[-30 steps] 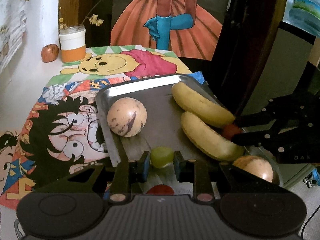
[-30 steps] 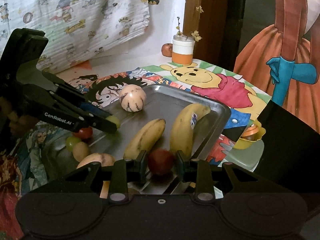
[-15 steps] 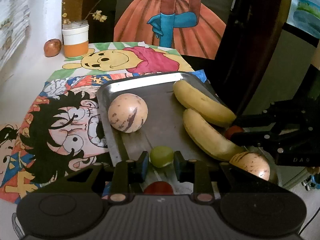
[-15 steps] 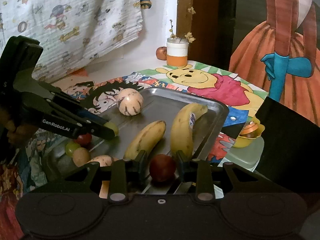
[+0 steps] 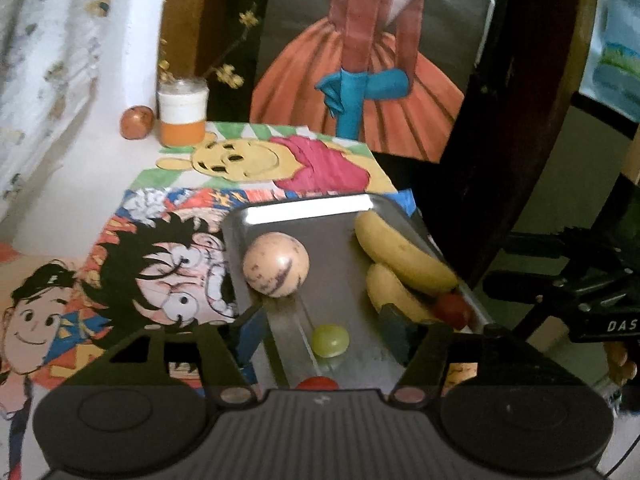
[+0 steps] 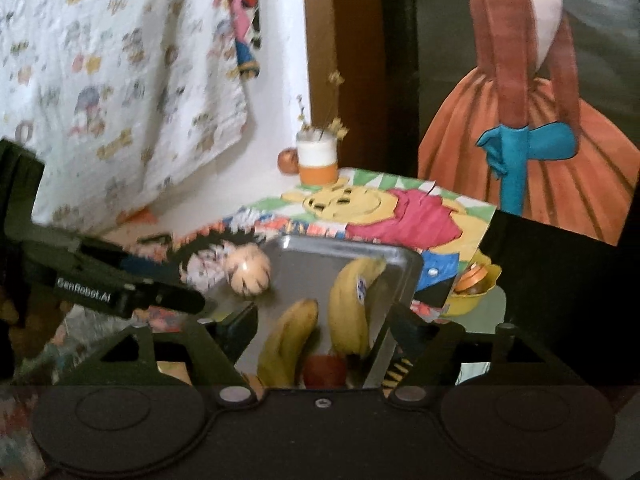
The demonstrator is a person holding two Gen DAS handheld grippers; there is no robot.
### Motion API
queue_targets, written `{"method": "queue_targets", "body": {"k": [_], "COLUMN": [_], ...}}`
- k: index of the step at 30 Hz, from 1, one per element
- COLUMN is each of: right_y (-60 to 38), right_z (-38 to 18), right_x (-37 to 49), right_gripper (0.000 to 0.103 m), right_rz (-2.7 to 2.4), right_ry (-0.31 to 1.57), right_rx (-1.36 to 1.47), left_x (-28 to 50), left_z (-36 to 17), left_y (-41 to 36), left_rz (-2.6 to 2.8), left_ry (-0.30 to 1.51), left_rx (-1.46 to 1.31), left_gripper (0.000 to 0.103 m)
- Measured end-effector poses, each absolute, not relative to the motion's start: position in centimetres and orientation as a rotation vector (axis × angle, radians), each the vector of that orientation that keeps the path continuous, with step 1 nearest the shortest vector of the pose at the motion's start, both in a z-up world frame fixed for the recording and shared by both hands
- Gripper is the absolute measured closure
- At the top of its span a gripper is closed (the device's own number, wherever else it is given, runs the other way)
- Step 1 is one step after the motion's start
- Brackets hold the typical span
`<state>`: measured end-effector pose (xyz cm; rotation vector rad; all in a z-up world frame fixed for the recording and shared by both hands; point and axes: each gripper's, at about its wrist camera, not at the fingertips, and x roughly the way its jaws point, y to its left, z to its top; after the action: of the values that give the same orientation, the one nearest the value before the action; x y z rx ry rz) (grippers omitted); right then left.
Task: Organize fruits
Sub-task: 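Release the tomato with the right tool while the left tool releases the grape, then raise both tools up and away from the tray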
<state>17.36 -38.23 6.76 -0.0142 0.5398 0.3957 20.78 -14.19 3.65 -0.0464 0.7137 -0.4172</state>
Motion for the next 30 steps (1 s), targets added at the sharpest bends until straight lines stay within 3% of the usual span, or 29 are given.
{"method": "queue_targets", "body": {"k": [4, 13, 16, 30], "right_y": [-37.7, -36.1, -35.4, -32.9], "right_z": [8.2, 10.1, 10.5, 10.7], "right_x": [16.2, 13.4, 12.5, 8.8], "right_gripper": [0.015, 0.005, 0.001, 0.001], "right_rz": [0.337, 0.255, 0.238, 0.152], "right_ry": [0.487, 0.417, 0.407, 0.352], "right_rx": [0.011, 0.031, 0.033, 0.099], "left_x": [19.6, 16.7, 15.8, 12.2], "left_z": [5.0, 7.8, 8.3, 8.2], "left_y": [-13.1, -10.6, -10.0, -8.9], "left_rz": [-0.361, -0.239, -0.219, -0.202], "left_ry": [0.676, 0.574, 0.555, 0.53], "left_rx": [-0.079, -0.13, -0.142, -0.176], "left_gripper": [0.016, 0.0, 0.0, 0.0]}}
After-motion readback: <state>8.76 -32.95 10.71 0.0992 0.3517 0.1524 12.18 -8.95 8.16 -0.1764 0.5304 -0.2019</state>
